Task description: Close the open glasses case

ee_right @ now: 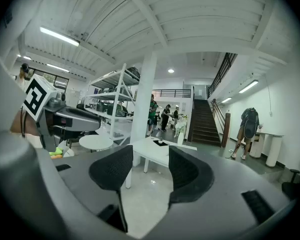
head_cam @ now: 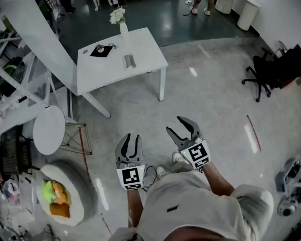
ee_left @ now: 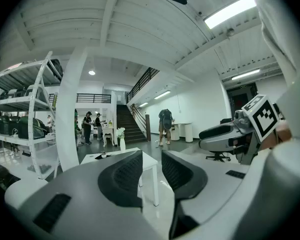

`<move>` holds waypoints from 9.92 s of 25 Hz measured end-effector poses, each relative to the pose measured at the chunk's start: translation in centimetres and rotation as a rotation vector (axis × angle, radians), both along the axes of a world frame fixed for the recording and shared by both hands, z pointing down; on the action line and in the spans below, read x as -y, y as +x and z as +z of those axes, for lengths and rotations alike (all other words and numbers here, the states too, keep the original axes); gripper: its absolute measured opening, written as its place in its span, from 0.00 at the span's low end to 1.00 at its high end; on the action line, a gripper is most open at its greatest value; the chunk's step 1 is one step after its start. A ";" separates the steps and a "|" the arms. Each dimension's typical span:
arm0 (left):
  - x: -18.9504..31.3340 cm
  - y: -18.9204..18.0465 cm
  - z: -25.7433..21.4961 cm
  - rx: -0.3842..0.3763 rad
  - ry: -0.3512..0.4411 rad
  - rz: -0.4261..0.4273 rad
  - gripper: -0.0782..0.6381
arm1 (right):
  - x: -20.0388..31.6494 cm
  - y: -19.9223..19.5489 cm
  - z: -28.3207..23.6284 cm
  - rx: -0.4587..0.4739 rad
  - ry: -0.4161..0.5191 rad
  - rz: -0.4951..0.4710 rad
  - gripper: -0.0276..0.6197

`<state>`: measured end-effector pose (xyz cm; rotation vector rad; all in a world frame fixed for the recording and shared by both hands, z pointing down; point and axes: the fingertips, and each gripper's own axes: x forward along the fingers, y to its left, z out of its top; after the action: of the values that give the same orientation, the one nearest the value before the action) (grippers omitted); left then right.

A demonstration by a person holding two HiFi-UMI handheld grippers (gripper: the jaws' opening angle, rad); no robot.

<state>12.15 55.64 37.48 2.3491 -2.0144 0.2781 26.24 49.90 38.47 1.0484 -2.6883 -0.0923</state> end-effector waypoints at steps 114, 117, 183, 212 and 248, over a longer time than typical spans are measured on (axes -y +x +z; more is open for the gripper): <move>60.3 -26.1 9.1 -0.065 -0.144 0.148 0.29 | 57.1 -27.8 8.9 -0.030 -0.226 0.123 0.37; 61.8 -25.9 9.6 -0.058 -0.152 0.134 0.29 | 58.8 -27.6 9.5 -0.028 -0.232 0.107 0.36; 71.8 -17.1 34.6 -0.024 -0.720 0.343 0.26 | 67.3 -26.0 32.1 -0.250 -0.644 0.041 0.31; 70.5 -17.4 34.9 -0.071 -0.717 0.399 0.26 | 66.1 -27.8 32.5 -0.244 -0.653 0.052 0.31; 69.1 -21.7 36.1 -0.080 -0.738 0.318 0.24 | 65.2 -31.3 32.4 -0.260 -0.647 -0.020 0.31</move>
<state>-9.57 -13.43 73.60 2.1058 -1.1856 0.7651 -5.04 -15.26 70.91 0.7381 -2.2411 0.5587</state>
